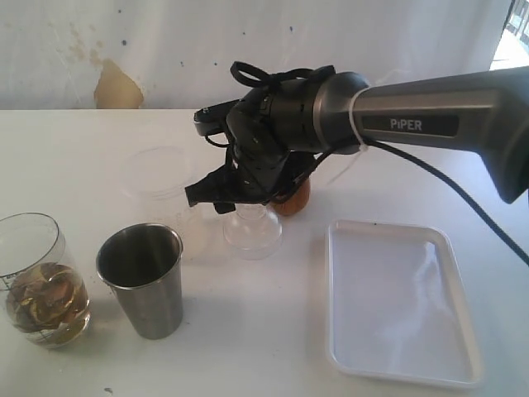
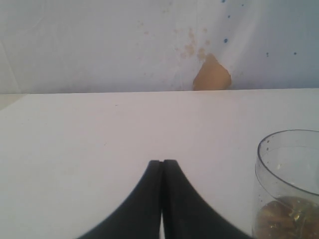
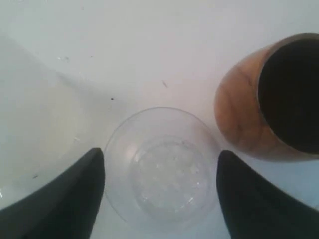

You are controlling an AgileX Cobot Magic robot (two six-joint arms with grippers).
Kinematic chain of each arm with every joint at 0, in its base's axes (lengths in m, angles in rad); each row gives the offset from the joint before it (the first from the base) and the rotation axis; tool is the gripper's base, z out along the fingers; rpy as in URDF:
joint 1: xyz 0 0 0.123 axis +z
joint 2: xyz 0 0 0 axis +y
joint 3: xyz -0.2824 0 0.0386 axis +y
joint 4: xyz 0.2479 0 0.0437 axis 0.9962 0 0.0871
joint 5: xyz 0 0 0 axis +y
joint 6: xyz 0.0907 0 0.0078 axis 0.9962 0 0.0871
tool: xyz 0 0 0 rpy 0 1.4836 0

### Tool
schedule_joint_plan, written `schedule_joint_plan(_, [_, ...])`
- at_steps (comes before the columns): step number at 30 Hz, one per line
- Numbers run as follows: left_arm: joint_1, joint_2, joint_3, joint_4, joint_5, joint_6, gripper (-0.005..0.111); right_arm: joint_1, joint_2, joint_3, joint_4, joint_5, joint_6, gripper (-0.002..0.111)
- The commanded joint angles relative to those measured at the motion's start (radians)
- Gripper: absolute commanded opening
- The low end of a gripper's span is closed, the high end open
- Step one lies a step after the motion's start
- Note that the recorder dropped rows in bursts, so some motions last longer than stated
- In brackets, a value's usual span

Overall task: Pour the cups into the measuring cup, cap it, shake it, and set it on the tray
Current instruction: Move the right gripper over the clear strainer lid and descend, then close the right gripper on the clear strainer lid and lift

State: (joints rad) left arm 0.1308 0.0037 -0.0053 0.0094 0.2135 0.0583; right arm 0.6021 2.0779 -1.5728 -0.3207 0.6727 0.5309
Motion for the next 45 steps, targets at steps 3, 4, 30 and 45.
schedule_joint_plan(3, [-0.004, -0.004, 0.005, -0.002, -0.011, 0.002, 0.0, -0.006, 0.021, -0.002, -0.038, 0.0, 0.014, 0.06])
schedule_joint_plan(4, [-0.004, -0.004, 0.005, -0.002, -0.011, 0.002, 0.0, -0.006, 0.023, -0.002, -0.038, 0.002, 0.014, 0.06])
schedule_joint_plan(30, [-0.004, -0.004, 0.005, -0.002, -0.011, 0.002, 0.0, -0.006, -0.161, -0.002, 0.052, 0.19, -0.147, 0.0])
schedule_joint_plan(45, [-0.004, -0.004, 0.005, -0.002, -0.011, 0.002, 0.0, 0.069, -0.366, -0.002, 0.246, 0.246, -0.213, 0.0])
